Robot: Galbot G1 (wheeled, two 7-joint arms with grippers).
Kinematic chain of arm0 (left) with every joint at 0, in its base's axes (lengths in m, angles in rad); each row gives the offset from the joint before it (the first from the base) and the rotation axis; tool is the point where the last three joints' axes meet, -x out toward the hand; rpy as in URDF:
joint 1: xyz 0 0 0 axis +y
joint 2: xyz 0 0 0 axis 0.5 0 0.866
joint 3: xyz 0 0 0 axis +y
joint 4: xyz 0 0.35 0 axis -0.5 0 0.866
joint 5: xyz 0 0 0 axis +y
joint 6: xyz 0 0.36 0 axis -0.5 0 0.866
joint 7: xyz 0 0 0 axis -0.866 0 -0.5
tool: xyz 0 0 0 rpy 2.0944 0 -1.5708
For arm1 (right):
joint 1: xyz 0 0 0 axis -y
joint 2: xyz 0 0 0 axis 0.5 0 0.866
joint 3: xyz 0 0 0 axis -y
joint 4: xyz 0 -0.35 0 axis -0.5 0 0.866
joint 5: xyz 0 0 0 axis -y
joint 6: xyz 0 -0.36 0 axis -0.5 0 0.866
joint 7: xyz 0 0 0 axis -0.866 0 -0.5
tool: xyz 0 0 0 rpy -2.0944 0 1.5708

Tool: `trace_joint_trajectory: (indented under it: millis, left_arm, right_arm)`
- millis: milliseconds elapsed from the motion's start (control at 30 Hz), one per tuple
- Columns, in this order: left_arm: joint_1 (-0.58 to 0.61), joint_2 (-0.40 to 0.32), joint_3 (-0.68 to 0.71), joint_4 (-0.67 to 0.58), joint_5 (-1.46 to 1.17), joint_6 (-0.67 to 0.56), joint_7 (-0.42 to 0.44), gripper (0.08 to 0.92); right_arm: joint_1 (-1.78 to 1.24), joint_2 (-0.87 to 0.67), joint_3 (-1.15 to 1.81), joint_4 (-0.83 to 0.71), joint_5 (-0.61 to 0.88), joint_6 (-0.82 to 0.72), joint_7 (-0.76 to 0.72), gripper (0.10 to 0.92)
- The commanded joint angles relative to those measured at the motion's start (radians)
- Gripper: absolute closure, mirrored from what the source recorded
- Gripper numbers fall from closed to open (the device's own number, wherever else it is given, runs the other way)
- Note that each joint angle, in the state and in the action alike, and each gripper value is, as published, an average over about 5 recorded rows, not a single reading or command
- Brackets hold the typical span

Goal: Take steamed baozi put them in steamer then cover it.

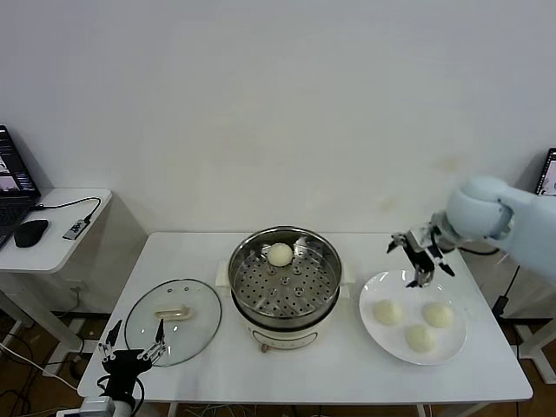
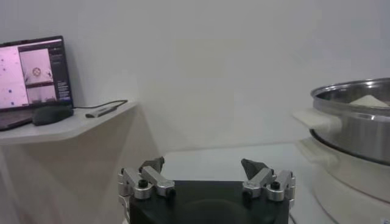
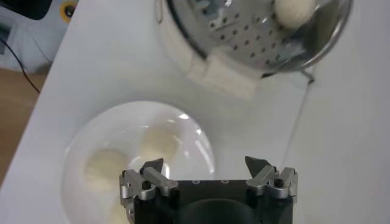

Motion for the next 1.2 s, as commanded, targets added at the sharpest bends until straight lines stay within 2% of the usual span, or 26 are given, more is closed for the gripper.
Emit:
trace_joint_trajectory:
  millis: [33,700,1200]
  left_arm:
    - [0.000,0.002,-0.004,0.000,0.000,0.004,0.001,0.177]
    - [0.003,-0.005,-0.031,0.010,0.000,0.009,0.000,0.177]
    - [-0.004,-0.003,-0.035,0.023,0.000,0.009,0.000,0.177]
  right_arm:
    - [-0.251,-0.050,0.161,-0.026,-0.075,-0.026,0.002,0.203]
    - [-0.547,0.129,0.378,-0.219,-0.171,-0.037,0.031,0.203]
    - [-0.630,0.207,0.467,-0.323,-0.229,-0.029,0.051,0.203]
